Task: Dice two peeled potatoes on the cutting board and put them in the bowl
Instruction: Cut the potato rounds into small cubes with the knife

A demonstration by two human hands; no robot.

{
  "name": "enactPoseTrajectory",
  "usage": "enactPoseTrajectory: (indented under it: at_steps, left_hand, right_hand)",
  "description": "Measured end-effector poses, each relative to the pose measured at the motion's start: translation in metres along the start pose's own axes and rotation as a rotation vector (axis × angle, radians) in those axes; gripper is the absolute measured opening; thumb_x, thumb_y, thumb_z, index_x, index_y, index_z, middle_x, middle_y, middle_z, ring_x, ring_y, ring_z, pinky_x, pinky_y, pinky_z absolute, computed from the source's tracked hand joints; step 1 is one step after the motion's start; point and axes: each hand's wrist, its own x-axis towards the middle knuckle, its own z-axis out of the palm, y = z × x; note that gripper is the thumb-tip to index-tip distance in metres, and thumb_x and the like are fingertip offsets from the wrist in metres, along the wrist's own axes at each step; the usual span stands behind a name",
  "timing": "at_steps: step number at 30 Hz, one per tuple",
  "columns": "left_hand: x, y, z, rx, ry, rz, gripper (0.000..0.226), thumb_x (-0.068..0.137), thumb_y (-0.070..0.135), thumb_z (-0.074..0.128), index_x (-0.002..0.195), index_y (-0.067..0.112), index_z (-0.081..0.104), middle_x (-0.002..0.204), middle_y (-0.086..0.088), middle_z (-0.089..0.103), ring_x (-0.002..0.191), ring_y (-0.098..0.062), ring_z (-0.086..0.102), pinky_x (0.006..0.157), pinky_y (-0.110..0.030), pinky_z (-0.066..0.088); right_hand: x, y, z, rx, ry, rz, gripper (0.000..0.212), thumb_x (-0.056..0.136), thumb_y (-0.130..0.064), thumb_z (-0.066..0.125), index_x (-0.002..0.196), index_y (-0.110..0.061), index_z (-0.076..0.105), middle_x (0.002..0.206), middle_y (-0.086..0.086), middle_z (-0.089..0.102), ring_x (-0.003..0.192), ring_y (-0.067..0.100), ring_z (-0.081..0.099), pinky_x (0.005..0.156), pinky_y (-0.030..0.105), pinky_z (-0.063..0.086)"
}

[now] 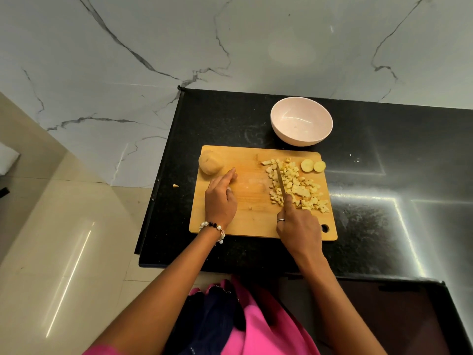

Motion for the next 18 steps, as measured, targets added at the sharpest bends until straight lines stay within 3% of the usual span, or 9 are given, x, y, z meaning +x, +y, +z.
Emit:
enactPoseTrajectory:
  at_steps: [3,5,8,10,14,18]
  left_hand:
    - [0.0,0.0,0.001,0.01,-0.012,-0.002,0.05,0.083,-0.011,0.046,0.128,0.008,0.058,0.107,-0.002,0.067,0.101,-0.017,0.055,0.091,-0.013,0.034]
    - [0.0,0.002,0.002,0.017,-0.024,-0.01,0.049,0.083,-0.01,0.047,0.128,0.008,0.058,0.106,-0.003,0.066,0.1,-0.02,0.055,0.091,-0.021,0.039]
    - [0.0,0.011,0.005,0.053,-0.054,0.05,0.052,0.081,-0.011,0.048,0.128,0.01,0.058,0.105,-0.01,0.063,0.1,-0.028,0.053,0.087,-0.029,0.042]
    - [-0.001,0.021,0.009,0.134,-0.096,0.202,0.06,0.076,-0.012,0.047,0.129,0.015,0.058,0.108,-0.012,0.06,0.099,-0.03,0.051,0.082,-0.03,0.042]
    - [-0.001,0.043,0.02,0.371,-0.234,0.466,0.073,0.07,-0.005,0.045,0.134,0.029,0.052,0.129,-0.009,0.053,0.115,-0.028,0.043,0.082,-0.04,0.044]
    - [0.002,0.052,0.036,0.555,-0.314,0.495,0.085,0.069,-0.007,0.047,0.137,0.043,0.041,0.144,-0.011,0.039,0.125,-0.03,0.028,0.091,-0.047,0.037]
  right_hand:
    - [-0.001,0.013,-0.008,-0.026,0.03,-0.009,0.051,0.099,-0.026,0.036,0.149,-0.018,0.028,0.081,0.013,0.066,0.074,0.033,0.061,0.055,0.032,0.035]
    - [-0.003,0.021,-0.014,-0.078,0.065,-0.031,0.05,0.098,-0.029,0.041,0.147,-0.023,0.032,0.079,0.013,0.065,0.071,0.032,0.061,0.054,0.031,0.035]
    - [-0.004,0.036,-0.013,-0.16,0.19,-0.079,0.05,0.083,-0.023,0.069,0.131,-0.023,0.057,0.064,0.012,0.058,0.058,0.03,0.054,0.05,0.029,0.031]
    - [-0.003,0.046,-0.01,-0.249,0.275,-0.114,0.052,0.07,-0.016,0.078,0.12,-0.022,0.066,0.063,0.011,0.056,0.062,0.03,0.051,0.055,0.033,0.029]
    - [-0.002,0.06,-0.016,-0.315,0.394,-0.131,0.053,0.069,-0.008,0.074,0.117,-0.03,0.066,0.076,0.011,0.056,0.073,0.031,0.049,0.065,0.04,0.029]
    - [0.0,0.071,-0.021,-0.303,0.458,-0.127,0.055,0.07,-0.003,0.071,0.117,-0.033,0.066,0.079,0.008,0.056,0.077,0.031,0.049,0.069,0.042,0.028]
